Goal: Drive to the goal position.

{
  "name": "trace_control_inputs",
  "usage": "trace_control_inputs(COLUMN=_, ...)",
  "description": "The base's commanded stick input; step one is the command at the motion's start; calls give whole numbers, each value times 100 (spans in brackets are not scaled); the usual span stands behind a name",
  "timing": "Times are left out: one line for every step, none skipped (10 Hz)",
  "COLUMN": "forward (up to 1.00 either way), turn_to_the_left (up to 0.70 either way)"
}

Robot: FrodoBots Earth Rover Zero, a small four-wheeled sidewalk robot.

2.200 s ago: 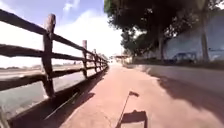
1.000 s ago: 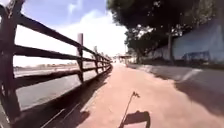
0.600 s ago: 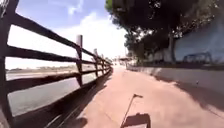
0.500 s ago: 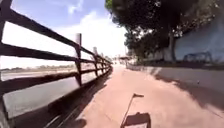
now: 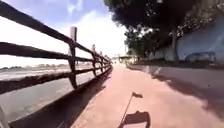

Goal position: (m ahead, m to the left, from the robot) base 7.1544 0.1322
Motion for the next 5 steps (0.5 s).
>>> trace_control_inputs(forward=70, turn_to_the_left=-8)
trace_control_inputs(forward=70, turn_to_the_left=-8)
trace_control_inputs(forward=70, turn_to_the_left=-8)
trace_control_inputs(forward=70, turn_to_the_left=-8)
trace_control_inputs(forward=70, turn_to_the_left=-8)
